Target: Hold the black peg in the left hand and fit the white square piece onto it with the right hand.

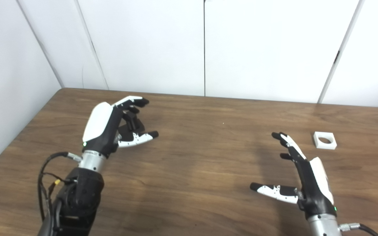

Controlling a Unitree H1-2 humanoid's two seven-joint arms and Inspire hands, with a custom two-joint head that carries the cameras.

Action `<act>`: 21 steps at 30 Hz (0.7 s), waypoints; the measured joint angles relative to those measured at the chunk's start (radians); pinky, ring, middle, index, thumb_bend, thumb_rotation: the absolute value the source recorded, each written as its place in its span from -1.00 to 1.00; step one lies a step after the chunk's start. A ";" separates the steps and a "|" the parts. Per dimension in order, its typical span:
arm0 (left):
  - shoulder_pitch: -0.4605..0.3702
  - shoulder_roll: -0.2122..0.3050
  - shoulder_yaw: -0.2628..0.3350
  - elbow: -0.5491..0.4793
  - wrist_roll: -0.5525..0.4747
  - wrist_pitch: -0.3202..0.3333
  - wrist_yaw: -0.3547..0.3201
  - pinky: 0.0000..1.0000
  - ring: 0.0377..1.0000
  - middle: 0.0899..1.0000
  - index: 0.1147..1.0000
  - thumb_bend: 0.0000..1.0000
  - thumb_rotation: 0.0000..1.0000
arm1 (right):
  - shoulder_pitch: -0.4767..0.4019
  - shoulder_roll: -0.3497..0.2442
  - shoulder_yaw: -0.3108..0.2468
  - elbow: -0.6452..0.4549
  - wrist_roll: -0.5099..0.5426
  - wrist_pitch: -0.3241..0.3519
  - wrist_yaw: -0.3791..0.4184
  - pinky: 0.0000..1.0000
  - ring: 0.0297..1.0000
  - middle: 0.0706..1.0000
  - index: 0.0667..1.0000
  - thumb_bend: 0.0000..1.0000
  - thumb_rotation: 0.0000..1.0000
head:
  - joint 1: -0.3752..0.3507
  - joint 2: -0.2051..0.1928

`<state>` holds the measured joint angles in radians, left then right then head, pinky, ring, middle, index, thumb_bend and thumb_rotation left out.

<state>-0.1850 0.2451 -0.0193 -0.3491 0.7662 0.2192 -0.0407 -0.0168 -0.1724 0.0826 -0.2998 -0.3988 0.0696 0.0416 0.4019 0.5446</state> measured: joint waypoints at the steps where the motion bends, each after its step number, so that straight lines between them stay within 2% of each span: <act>1: -0.011 0.008 0.008 0.001 0.008 0.006 0.000 0.18 0.45 0.51 0.37 0.49 -0.37 | 0.000 0.000 0.000 0.000 0.000 0.000 0.001 0.57 0.82 0.85 0.70 0.65 -0.93 | 0.000 0.000; 7: -0.062 0.042 0.032 0.052 0.040 0.042 0.000 0.22 0.56 0.60 0.40 0.48 -0.40 | 0.000 -0.006 -0.005 -0.001 0.005 0.000 0.007 0.60 0.82 0.86 0.70 0.62 -1.00 | 0.005 0.003; 16: -0.086 0.077 0.037 0.151 0.068 0.045 0.015 0.21 0.61 0.65 0.35 0.58 -0.45 | 0.001 -0.006 -0.006 -0.011 0.019 0.010 0.020 0.53 0.79 0.85 0.68 0.59 -1.00 | 0.005 0.008; 18: -0.089 0.087 0.036 0.174 0.079 0.050 0.015 0.27 0.68 0.70 0.35 0.60 -0.42 | 0.001 -0.006 -0.007 -0.017 0.018 0.014 0.020 0.54 0.79 0.85 0.68 0.58 -1.00 | 0.006 0.009; 21: -0.099 0.100 0.033 0.207 0.111 0.084 0.015 0.46 0.81 0.80 0.39 0.64 -0.33 | 0.001 -0.007 -0.007 -0.022 0.018 0.014 0.021 0.54 0.79 0.85 0.67 0.59 -1.00 | 0.006 0.011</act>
<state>-0.2837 0.3450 0.0137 -0.1419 0.8774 0.3029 -0.0259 -0.0156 -0.1790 0.0754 -0.3220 -0.3806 0.0839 0.0626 0.4080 0.5553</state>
